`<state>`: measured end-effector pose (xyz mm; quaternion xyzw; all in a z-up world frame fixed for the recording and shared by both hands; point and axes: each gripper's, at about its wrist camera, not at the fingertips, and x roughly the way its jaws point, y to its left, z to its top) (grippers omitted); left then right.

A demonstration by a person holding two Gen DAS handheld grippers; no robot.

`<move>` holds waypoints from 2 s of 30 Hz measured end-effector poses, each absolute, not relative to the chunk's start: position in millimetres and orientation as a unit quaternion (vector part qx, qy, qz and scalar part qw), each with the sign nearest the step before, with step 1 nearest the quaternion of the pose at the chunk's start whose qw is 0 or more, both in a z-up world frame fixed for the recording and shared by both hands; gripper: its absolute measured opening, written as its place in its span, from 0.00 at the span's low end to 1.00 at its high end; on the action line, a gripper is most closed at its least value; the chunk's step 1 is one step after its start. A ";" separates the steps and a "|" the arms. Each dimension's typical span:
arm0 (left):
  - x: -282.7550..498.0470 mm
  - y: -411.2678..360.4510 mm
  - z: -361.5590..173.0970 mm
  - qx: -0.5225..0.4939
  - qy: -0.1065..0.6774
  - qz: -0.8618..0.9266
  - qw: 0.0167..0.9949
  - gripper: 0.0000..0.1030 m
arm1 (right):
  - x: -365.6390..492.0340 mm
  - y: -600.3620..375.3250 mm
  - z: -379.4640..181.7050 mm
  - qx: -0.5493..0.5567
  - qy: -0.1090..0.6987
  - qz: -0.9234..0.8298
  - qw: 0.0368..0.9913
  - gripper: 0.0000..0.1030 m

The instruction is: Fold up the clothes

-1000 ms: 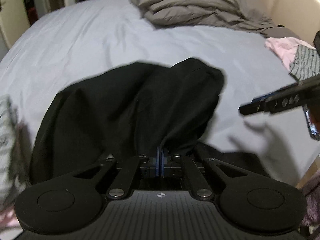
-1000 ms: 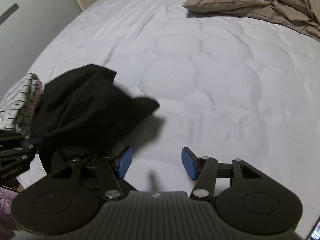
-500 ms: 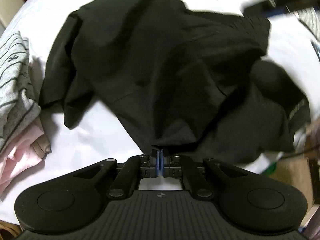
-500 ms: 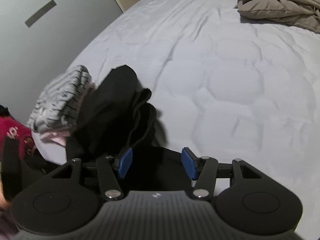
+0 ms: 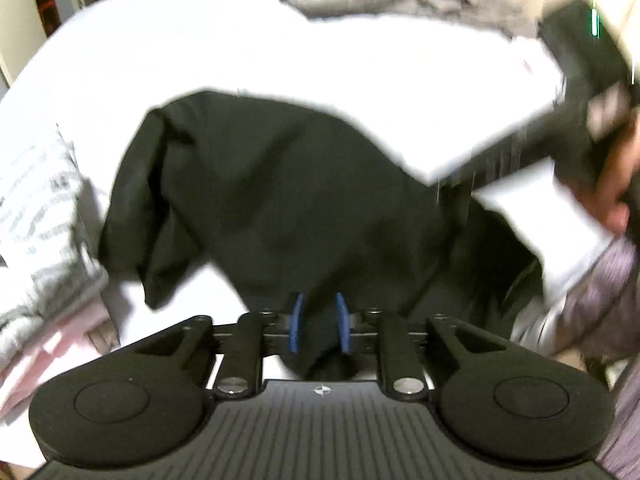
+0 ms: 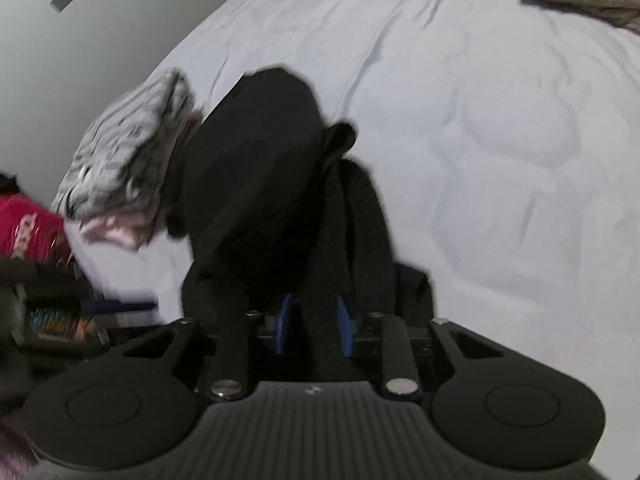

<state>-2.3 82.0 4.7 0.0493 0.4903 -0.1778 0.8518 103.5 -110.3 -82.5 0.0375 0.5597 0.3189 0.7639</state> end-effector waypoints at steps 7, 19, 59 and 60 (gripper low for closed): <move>17.6 66.4 26.3 0.011 0.448 -0.191 0.873 0.50 | 65.5 -87.3 -106.6 0.003 0.602 0.367 0.709 0.23; 46.1 44.5 -35.2 0.066 0.519 -0.135 0.842 0.08 | 50.0 -97.9 -109.2 0.006 0.603 0.381 0.701 0.23; 74.2 49.1 29.6 0.075 0.451 -0.161 0.874 0.45 | 119.4 -129.1 -63.3 0.051 0.528 0.301 0.792 0.61; 80.9 44.1 26.3 0.077 0.453 -0.162 0.873 0.45 | 119.2 -128.5 -64.1 0.049 0.528 0.302 0.792 0.61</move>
